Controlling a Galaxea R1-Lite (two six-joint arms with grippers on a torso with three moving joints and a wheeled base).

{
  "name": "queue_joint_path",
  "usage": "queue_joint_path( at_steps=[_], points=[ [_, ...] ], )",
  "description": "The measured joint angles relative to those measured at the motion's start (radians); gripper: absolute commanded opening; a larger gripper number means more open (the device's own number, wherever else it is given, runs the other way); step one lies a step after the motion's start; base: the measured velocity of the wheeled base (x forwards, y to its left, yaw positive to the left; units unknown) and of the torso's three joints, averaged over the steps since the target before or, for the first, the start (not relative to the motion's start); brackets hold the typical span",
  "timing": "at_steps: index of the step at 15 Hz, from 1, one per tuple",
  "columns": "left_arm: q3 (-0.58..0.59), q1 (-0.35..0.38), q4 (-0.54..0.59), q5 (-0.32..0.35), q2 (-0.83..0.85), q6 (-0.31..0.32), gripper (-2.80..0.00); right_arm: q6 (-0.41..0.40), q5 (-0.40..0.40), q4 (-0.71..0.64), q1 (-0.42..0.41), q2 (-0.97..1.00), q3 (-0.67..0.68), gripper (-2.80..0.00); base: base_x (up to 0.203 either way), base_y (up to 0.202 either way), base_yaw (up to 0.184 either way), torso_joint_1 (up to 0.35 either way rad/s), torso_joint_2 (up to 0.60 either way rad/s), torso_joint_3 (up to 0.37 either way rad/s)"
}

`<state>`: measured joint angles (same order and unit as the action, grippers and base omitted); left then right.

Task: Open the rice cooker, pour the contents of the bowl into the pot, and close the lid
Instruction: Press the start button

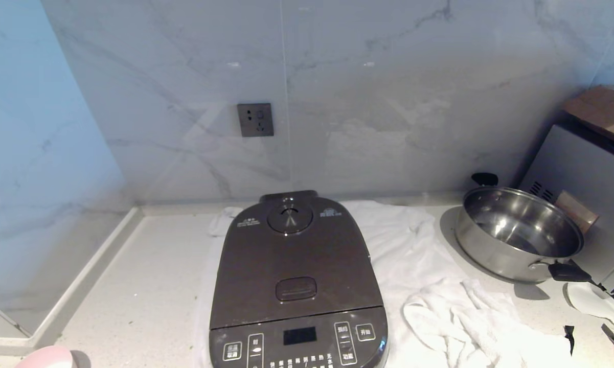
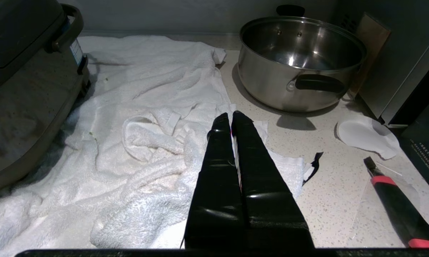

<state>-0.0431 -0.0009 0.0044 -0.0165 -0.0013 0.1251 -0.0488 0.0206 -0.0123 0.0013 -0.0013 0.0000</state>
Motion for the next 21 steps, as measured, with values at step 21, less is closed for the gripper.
queue_joint_path(
  at_steps=[21],
  points=[
    [0.020, 0.000, 0.064, 0.050, 0.001, -0.002, -2.80, -0.001, 0.000, 0.000, 0.000, 0.000, 0.000, -2.80, 0.000, 0.000, 0.000, 0.000, 0.00, 0.000]
  ],
)
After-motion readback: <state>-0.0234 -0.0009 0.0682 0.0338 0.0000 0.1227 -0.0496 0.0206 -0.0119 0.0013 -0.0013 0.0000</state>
